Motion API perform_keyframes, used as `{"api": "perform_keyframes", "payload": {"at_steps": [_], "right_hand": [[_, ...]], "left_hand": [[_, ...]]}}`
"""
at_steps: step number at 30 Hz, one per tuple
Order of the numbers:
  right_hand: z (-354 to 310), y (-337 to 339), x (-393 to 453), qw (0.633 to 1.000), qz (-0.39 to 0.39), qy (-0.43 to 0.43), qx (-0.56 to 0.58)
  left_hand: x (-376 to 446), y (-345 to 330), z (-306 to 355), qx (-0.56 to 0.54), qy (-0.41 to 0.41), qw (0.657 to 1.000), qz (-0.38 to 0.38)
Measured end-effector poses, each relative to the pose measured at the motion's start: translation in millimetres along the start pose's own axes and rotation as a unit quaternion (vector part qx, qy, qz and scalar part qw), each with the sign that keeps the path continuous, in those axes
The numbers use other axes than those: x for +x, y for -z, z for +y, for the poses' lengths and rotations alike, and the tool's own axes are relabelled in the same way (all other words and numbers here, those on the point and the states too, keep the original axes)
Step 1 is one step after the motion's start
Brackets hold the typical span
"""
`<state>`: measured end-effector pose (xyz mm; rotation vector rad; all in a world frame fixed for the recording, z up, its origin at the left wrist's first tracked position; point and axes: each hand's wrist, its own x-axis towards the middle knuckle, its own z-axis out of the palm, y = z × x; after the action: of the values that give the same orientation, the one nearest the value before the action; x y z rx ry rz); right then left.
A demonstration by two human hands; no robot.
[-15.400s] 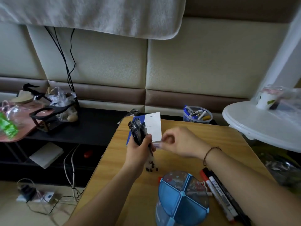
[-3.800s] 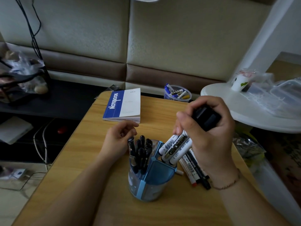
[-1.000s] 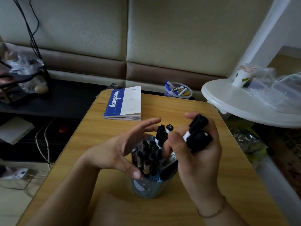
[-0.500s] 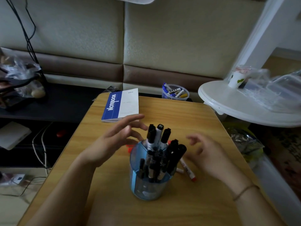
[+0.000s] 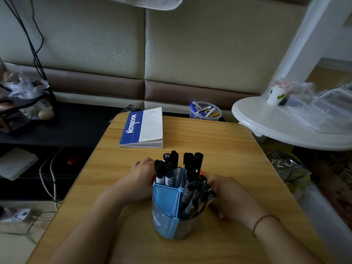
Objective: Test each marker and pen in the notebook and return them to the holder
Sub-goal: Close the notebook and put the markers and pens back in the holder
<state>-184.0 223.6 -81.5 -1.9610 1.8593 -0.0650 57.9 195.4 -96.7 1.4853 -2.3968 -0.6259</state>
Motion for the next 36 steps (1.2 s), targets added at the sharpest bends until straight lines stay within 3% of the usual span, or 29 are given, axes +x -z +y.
{"api": "perform_keyframes", "payload": {"at_steps": [4, 9, 13, 18, 22, 27, 29, 31, 34, 36], "right_hand": [[3, -7, 6, 0.999, 0.044, 0.007, 0.007], [27, 10, 13, 0.997, 0.082, -0.005, 0.014], [20, 17, 19, 0.985, 0.115, 0.128, 0.001], [-20, 12, 49, 0.959, 0.111, 0.252, 0.067], [-35, 10, 69, 0.96, 0.057, 0.259, 0.089], [-45, 16, 72, 0.967, -0.012, 0.249, 0.051], [-47, 19, 72, 0.963, -0.031, 0.266, 0.032], [-47, 19, 77, 0.961, -0.013, 0.272, 0.037], [-44, 17, 87, 0.942, 0.045, 0.249, 0.221], [-53, 13, 90, 0.893, 0.06, 0.238, 0.376]], "left_hand": [[-1, 0, 1, 0.007, -0.013, 1.0, 0.014], [3, -3, -7, 0.172, -0.032, 0.984, -0.026], [6, -5, -11, 0.181, -0.062, 0.981, 0.01], [22, -2, -15, 0.054, -0.007, 0.998, -0.003], [31, 11, -19, -0.065, -0.015, 0.998, -0.014], [37, 24, -27, -0.091, -0.035, 0.995, -0.036], [41, 24, -28, -0.132, -0.027, 0.991, -0.02], [41, 28, -23, -0.253, 0.022, 0.967, 0.024], [43, 31, -6, -0.468, 0.001, 0.879, 0.091], [53, 27, 8, -0.432, -0.031, 0.889, 0.148]]}}
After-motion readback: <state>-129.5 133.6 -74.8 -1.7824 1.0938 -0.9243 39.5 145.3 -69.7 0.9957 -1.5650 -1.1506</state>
